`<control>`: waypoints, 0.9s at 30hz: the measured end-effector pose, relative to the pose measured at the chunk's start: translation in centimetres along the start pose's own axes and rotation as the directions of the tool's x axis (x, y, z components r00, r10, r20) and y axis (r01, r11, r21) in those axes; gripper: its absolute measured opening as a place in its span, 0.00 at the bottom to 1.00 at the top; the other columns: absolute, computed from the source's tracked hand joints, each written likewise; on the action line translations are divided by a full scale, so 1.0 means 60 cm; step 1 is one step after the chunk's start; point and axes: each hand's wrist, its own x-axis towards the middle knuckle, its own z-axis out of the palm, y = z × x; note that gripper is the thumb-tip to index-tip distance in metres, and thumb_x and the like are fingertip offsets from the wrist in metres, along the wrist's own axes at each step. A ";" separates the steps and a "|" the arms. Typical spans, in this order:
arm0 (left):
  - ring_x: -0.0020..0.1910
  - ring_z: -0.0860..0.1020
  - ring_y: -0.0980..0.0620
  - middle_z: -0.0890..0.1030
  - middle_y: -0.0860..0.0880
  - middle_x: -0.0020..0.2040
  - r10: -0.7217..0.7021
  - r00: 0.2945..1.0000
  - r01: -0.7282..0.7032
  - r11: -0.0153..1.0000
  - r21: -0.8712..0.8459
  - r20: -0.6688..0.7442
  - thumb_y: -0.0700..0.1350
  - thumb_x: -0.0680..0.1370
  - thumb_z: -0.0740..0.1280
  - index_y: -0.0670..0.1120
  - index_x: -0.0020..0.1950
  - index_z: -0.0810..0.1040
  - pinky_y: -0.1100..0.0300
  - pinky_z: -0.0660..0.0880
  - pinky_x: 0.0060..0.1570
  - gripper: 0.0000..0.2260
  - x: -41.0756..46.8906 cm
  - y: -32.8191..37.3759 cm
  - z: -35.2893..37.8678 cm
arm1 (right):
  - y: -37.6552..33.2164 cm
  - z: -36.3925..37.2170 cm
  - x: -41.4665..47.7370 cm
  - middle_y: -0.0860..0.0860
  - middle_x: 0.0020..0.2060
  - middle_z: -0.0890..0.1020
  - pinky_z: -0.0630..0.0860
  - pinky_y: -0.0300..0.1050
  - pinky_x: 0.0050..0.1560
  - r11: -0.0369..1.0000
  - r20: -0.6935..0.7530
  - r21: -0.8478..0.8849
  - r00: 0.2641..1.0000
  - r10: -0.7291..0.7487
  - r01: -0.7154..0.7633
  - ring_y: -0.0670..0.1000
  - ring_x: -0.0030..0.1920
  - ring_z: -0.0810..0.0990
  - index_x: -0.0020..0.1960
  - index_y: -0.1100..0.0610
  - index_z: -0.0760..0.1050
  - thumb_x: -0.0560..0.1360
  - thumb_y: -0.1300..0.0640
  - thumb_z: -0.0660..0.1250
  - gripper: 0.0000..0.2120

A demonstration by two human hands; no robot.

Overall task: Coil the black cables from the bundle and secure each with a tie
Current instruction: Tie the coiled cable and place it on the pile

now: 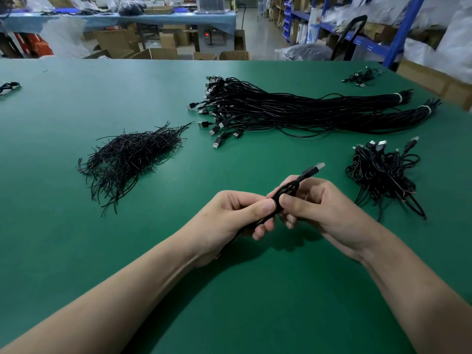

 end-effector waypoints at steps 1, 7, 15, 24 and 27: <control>0.31 0.72 0.56 0.79 0.51 0.33 -0.002 1.000 0.002 1.000 0.017 0.013 0.48 0.80 0.67 0.48 0.37 0.83 0.68 0.71 0.36 0.12 -0.001 0.001 0.000 | 0.000 -0.002 0.000 0.54 0.36 0.79 0.75 0.40 0.37 1.000 0.017 -0.020 1.000 0.005 -0.005 0.48 0.34 0.74 0.49 0.63 0.82 0.70 0.53 0.77 0.15; 0.30 0.72 0.57 0.79 0.52 0.34 0.007 0.999 -0.017 0.980 0.197 0.051 0.45 0.81 0.65 0.42 0.40 0.81 0.70 0.70 0.38 0.12 0.000 0.003 -0.007 | 0.008 -0.002 0.001 0.57 0.35 0.77 0.69 0.39 0.32 0.993 -0.022 -0.113 0.999 0.044 -0.046 0.53 0.34 0.71 0.50 0.67 0.79 0.71 0.53 0.75 0.18; 0.32 0.72 0.56 0.78 0.49 0.36 0.076 0.975 -0.064 0.996 0.061 -0.207 0.47 0.79 0.66 0.47 0.40 0.84 0.66 0.73 0.37 0.10 0.009 -0.009 -0.002 | 0.008 0.012 0.008 0.53 0.35 0.84 0.75 0.38 0.35 0.959 -0.166 -0.272 0.979 -0.121 0.073 0.49 0.32 0.78 0.46 0.58 0.78 0.76 0.56 0.71 0.06; 0.32 0.75 0.54 0.81 0.50 0.35 0.180 0.930 -0.095 0.960 0.264 -0.321 0.43 0.81 0.68 0.46 0.45 0.84 0.63 0.74 0.40 0.08 0.013 -0.019 -0.008 | 0.024 0.023 0.004 0.46 0.31 0.79 0.64 0.32 0.31 0.687 -0.176 -0.720 0.933 -0.313 0.094 0.43 0.28 0.71 0.41 0.49 0.77 0.78 0.55 0.70 0.08; 0.32 0.75 0.55 0.81 0.51 0.34 0.228 0.909 -0.108 0.938 0.330 -0.348 0.43 0.82 0.68 0.48 0.43 0.84 0.64 0.74 0.39 0.09 0.012 -0.021 -0.007 | 0.025 0.026 0.003 0.46 0.30 0.78 0.66 0.34 0.30 0.672 -0.180 -0.732 0.921 -0.345 0.108 0.45 0.28 0.72 0.41 0.49 0.78 0.78 0.53 0.69 0.06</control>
